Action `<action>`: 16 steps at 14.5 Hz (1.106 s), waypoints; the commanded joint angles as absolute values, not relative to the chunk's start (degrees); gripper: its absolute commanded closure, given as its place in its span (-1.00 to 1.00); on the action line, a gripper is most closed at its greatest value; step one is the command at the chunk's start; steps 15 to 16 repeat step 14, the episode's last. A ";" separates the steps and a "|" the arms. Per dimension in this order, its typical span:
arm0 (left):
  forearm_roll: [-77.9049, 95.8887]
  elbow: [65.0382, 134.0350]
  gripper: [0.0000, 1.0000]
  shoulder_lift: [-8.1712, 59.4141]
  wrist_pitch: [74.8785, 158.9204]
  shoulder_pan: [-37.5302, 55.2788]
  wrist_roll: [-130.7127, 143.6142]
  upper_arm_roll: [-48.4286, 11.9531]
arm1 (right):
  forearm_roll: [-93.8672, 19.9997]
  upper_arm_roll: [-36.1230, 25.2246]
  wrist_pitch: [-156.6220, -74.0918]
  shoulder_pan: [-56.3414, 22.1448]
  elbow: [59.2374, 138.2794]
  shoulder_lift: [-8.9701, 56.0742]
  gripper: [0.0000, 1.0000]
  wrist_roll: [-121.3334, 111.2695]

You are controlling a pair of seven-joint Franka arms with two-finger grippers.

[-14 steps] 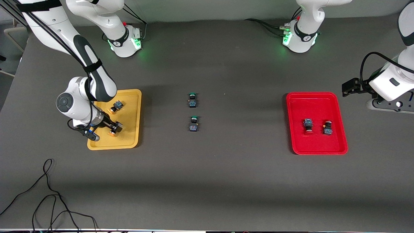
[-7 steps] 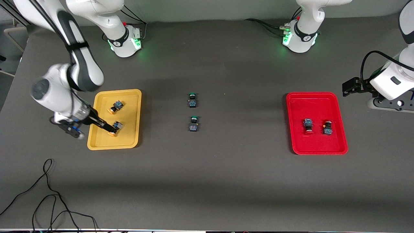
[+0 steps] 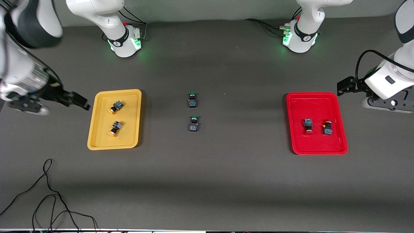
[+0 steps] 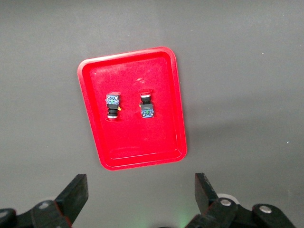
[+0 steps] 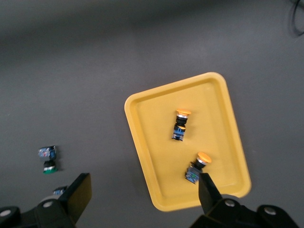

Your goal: Place red and yellow buttons in trays

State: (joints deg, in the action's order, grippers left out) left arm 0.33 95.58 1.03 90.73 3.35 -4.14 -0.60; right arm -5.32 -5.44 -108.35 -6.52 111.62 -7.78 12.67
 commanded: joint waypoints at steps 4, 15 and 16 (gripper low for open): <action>1.14 96.15 -1.00 0.09 91.05 4.40 -4.57 1.14 | -1.42 -4.49 -96.00 -4.04 100.12 -8.18 -1.00 1.51; 0.18 96.68 -1.00 -0.09 91.76 4.40 -4.39 0.79 | 0.35 -1.93 -92.11 -3.52 98.53 -7.39 -1.00 1.49; 0.18 96.68 -1.00 -0.09 91.76 4.40 -4.39 0.79 | 0.35 -1.93 -92.11 -3.52 98.53 -7.39 -1.00 1.49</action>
